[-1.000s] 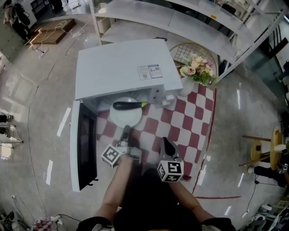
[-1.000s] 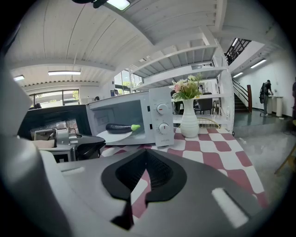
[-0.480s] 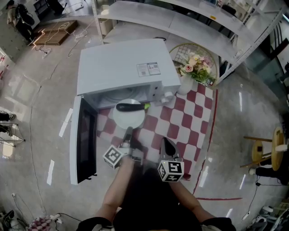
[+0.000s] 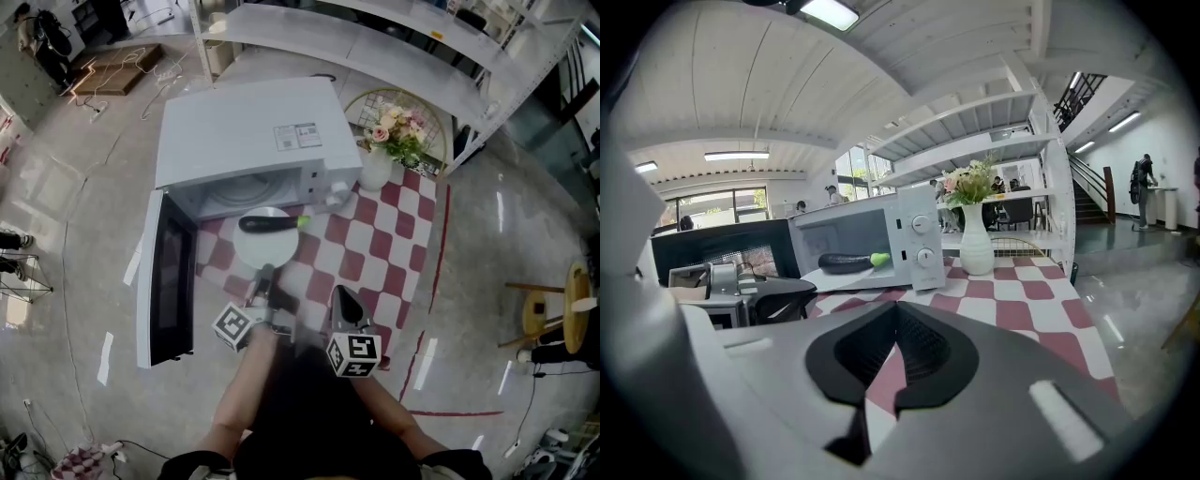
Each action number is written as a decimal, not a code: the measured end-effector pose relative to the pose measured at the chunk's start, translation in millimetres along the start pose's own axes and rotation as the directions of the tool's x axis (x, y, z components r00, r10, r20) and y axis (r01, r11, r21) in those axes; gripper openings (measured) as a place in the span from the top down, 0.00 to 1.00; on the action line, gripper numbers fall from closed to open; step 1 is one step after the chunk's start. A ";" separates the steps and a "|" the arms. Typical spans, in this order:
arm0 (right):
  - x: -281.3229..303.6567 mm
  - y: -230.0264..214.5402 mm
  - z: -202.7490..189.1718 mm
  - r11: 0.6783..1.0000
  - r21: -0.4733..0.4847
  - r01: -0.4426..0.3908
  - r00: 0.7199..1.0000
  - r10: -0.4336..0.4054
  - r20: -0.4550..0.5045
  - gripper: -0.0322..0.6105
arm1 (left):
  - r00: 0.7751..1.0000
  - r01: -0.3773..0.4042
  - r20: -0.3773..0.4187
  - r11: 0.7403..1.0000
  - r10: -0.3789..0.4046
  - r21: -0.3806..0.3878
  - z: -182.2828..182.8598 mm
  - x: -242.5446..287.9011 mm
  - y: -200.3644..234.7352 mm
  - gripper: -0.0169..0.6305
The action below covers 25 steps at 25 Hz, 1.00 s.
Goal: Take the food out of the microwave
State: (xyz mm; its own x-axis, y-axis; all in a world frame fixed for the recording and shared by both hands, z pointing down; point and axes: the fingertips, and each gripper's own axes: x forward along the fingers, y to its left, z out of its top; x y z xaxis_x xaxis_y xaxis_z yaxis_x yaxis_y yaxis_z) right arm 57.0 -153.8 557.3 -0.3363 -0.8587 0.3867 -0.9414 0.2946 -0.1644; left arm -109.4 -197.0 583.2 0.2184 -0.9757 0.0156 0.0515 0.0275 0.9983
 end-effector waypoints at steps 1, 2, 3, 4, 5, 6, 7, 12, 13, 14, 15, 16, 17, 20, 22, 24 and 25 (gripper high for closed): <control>-1.8 -1.2 -0.7 1.000 -0.001 -0.002 1.000 0.002 -0.001 0.95 | 1.000 0.001 0.000 1.000 -0.001 0.006 -2.0 -1.4 -0.2 0.94; -3.7 -2.6 -1.6 1.000 -0.001 -0.003 1.000 0.003 -0.002 0.95 | 1.000 0.001 0.001 1.000 -0.001 0.010 -4.3 -2.7 -0.4 0.94; -5.8 -4.0 -2.5 1.000 0.000 -0.004 1.000 0.004 -0.002 0.95 | 1.000 0.001 0.000 1.000 -0.001 0.013 -6.7 -3.8 -0.7 0.94; -7.8 -5.3 -3.2 1.000 0.000 -0.005 1.000 0.005 -0.003 0.95 | 1.000 0.002 -0.001 1.000 -0.002 0.013 -9.4 -4.6 -1.7 0.94; -9.8 -6.5 -3.5 1.000 0.000 -0.006 1.000 0.006 -0.002 0.95 | 1.000 0.006 -0.002 1.000 -0.006 0.008 -12.2 -5.1 -3.5 0.94; -11.8 -7.8 -3.6 1.000 -0.001 -0.007 1.000 0.007 0.000 0.95 | 1.000 0.010 -0.003 1.000 -0.010 0.002 -15.2 -5.3 -5.4 0.94; -13.7 -9.2 -3.8 1.000 -0.002 -0.007 1.000 0.007 0.002 0.95 | 1.000 0.013 -0.004 1.000 -0.013 0.001 -17.8 -5.7 -6.3 0.94; -23.0 -17.6 -6.0 1.000 -0.002 -0.004 1.000 0.004 0.006 0.95 | 1.000 -0.005 -0.024 1.000 0.006 0.031 -29.8 -10.0 -2.7 0.94; -24.8 -19.2 -6.0 1.000 -0.002 -0.002 1.000 0.002 0.007 0.95 | 1.000 -0.002 -0.026 1.000 0.003 0.024 -32.6 -10.0 -4.1 0.94; -26.6 -20.8 -5.8 1.000 0.000 0.000 1.000 0.000 0.009 0.95 | 1.000 0.002 -0.027 1.000 -0.001 0.015 -35.2 -9.8 -5.6 0.94; -28.3 -22.4 -5.4 1.000 0.002 0.003 1.000 -0.003 0.012 0.95 | 1.000 0.004 -0.029 1.000 -0.004 0.009 -37.4 -9.7 -6.9 0.94; -30.0 -24.3 -5.0 1.000 0.003 0.007 1.000 -0.007 0.014 0.95 | 1.000 0.005 -0.030 1.000 -0.005 0.006 -39.3 -9.7 -7.7 0.94; -31.8 -26.4 -4.6 1.000 0.004 0.012 1.000 -0.012 0.016 0.95 | 0.999 0.002 -0.033 1.000 -0.002 0.011 -40.9 -10.2 -7.3 0.94; -36.6 -33.5 -4.8 1.000 0.009 0.026 0.999 -0.026 0.020 0.95 | 0.999 -0.005 -0.044 1.000 0.006 0.030 -46.2 -11.5 -4.9 0.94; -40.0 -37.6 -5.3 0.999 0.012 0.034 0.999 -0.034 0.023 0.95 | 0.999 0.000 -0.053 1.000 0.001 0.027 -51.6 -11.6 -5.1 0.94; -44.1 -40.9 -6.1 0.999 0.014 0.044 0.999 -0.044 0.025 0.95 | 0.998 0.000 -0.066 1.000 0.002 0.031 -56.8 -12.3 -4.4 0.94; -46.2 -42.6 -6.4 0.999 0.016 0.049 0.998 -0.049 0.026 0.95 | 0.997 0.003 -0.071 1.000 -0.001 0.027 -60.0 -12.2 -5.2 0.94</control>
State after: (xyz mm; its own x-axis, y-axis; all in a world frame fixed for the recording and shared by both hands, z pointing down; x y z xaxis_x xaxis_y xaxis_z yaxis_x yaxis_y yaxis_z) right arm 112.4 -124.1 552.2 -0.2889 -0.8826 0.3709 -0.9560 0.2456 -0.1602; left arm -53.9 -172.2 574.4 0.2871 -0.9578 0.0107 0.0258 0.0189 0.9995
